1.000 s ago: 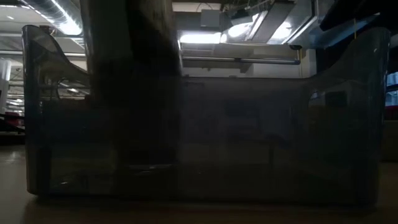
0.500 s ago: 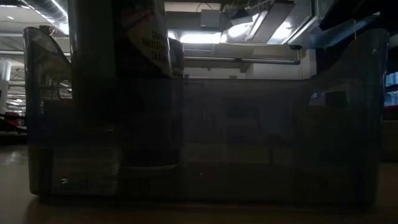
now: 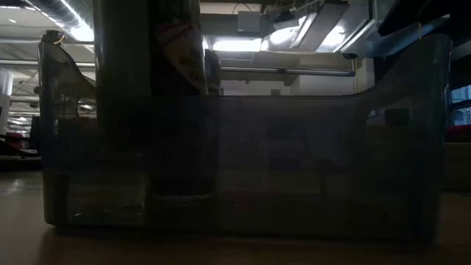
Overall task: Sort spices by type
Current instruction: Put the gold seasoning bottle into the black bin, then put the white seasoning bottle into the transparent bin
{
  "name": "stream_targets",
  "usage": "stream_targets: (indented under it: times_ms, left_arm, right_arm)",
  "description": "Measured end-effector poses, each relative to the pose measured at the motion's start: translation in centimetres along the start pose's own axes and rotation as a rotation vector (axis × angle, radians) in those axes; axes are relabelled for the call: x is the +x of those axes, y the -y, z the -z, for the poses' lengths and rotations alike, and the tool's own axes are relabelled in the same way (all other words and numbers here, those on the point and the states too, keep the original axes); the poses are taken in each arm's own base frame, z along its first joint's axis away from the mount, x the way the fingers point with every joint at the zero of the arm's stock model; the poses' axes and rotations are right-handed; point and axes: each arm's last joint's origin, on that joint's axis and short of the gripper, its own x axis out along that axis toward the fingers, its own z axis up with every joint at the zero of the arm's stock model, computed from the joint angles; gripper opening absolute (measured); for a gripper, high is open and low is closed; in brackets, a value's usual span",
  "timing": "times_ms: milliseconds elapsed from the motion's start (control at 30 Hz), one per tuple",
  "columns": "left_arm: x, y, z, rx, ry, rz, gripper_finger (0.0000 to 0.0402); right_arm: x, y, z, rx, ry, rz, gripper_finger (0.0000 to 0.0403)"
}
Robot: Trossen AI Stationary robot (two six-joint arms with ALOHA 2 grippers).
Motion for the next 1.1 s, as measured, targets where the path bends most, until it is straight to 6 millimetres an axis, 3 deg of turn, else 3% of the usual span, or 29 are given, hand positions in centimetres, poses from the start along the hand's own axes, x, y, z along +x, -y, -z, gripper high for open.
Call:
stream_targets:
  times_ms: [233, 467, 767, 967, 1100]
  left_arm:
    - [0.0, 0.0, -0.1, -0.024, 0.002, 0.002, 0.0340]
    - [-0.9, 0.0, -0.4, -0.024, 0.008, 0.018, 0.0334]
    - [-7.2, -2.1, 0.2, -0.088, 0.012, 0.004, 0.0329]
    - [-10.8, -3.1, 3.2, -0.201, 0.006, -0.037, 0.0329]
    - [-11.9, -3.0, 5.6, -0.294, 0.005, -0.030, 0.0329]
  right_arm:
    - [0.0, 0.0, 0.0, 0.001, -0.001, -0.003, 0.0289]
    - [0.0, 0.0, 0.0, 0.001, 0.000, -0.003, 0.0289]
    - [0.0, 0.0, 0.0, 0.001, 0.002, -0.003, 0.0289]
    - [0.0, 0.0, 0.0, -0.003, 0.002, -0.003, 0.0289]
    - [0.0, 0.0, 0.0, -0.010, 0.001, -0.002, 0.0289]
